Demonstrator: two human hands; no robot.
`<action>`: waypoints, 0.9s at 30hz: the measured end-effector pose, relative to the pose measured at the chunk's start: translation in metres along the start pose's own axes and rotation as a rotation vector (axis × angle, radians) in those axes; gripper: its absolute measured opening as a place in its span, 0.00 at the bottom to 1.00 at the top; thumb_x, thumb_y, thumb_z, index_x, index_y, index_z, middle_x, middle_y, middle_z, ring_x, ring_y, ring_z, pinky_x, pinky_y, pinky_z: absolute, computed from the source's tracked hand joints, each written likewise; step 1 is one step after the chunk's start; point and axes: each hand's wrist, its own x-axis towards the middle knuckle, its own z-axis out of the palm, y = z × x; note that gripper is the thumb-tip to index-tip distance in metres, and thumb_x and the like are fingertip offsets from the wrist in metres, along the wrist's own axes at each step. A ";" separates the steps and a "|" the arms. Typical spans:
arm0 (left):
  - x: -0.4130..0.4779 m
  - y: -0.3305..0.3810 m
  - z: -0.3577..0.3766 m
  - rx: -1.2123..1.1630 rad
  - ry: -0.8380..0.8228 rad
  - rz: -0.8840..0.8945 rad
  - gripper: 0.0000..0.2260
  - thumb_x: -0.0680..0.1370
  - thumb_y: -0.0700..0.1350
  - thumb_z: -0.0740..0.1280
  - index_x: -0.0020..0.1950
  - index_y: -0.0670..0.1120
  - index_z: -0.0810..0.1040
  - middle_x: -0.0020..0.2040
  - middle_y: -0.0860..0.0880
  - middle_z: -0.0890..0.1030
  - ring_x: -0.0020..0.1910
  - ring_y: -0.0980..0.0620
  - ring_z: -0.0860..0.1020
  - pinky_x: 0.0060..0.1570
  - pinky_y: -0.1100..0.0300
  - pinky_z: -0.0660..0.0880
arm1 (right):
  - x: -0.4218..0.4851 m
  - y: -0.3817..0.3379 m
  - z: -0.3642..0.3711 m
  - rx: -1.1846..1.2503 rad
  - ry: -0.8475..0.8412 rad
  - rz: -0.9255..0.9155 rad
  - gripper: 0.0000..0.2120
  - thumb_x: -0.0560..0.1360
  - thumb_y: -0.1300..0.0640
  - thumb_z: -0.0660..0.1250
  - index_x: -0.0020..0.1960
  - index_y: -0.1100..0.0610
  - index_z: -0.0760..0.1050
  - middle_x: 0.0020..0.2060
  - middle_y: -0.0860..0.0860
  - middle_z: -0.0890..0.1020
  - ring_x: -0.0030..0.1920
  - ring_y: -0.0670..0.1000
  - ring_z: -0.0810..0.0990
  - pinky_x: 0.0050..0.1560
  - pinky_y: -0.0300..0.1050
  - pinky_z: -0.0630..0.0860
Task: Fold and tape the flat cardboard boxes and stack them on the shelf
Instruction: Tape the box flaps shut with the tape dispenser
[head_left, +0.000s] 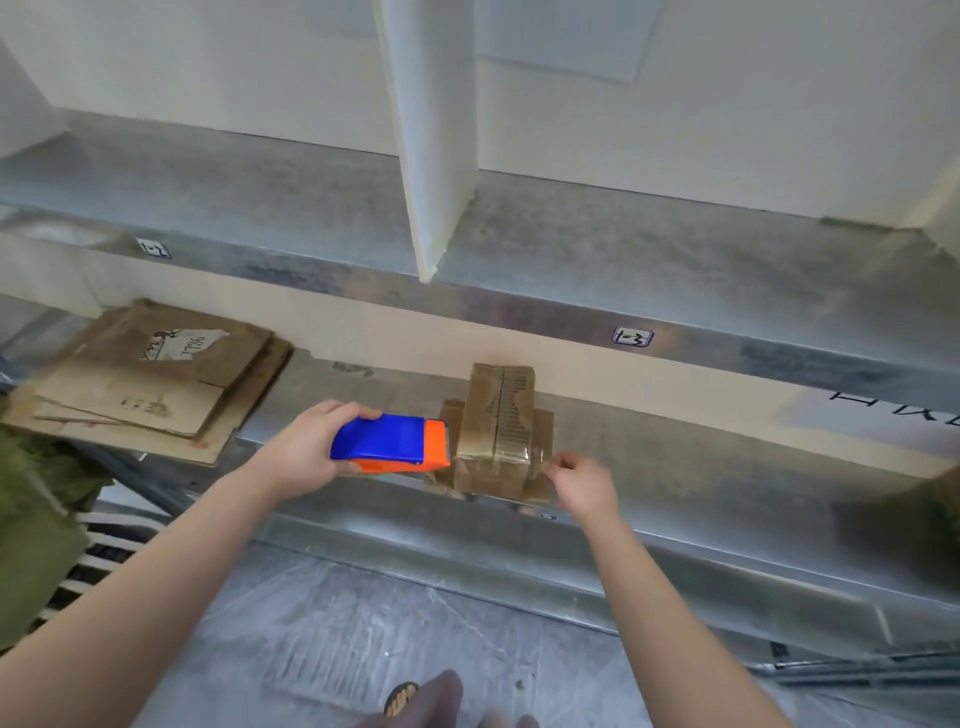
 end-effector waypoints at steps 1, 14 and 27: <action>0.003 0.000 0.000 0.002 -0.012 -0.001 0.31 0.68 0.43 0.78 0.68 0.53 0.71 0.63 0.51 0.73 0.63 0.52 0.70 0.63 0.62 0.64 | 0.001 0.001 0.003 0.016 0.008 -0.007 0.05 0.75 0.50 0.67 0.41 0.47 0.78 0.41 0.51 0.82 0.46 0.56 0.82 0.50 0.53 0.81; 0.030 -0.001 -0.013 0.053 -0.070 0.079 0.29 0.68 0.42 0.77 0.67 0.52 0.73 0.61 0.50 0.75 0.60 0.50 0.72 0.59 0.61 0.66 | -0.018 -0.002 0.027 0.066 0.287 -0.186 0.08 0.71 0.57 0.72 0.47 0.52 0.73 0.37 0.46 0.81 0.41 0.52 0.81 0.43 0.44 0.76; 0.035 -0.005 -0.008 0.016 -0.058 0.170 0.27 0.70 0.42 0.76 0.67 0.53 0.73 0.60 0.51 0.75 0.59 0.52 0.72 0.57 0.62 0.68 | -0.039 -0.020 0.043 0.211 0.259 -0.215 0.19 0.78 0.47 0.66 0.68 0.48 0.75 0.45 0.52 0.85 0.49 0.50 0.83 0.45 0.24 0.71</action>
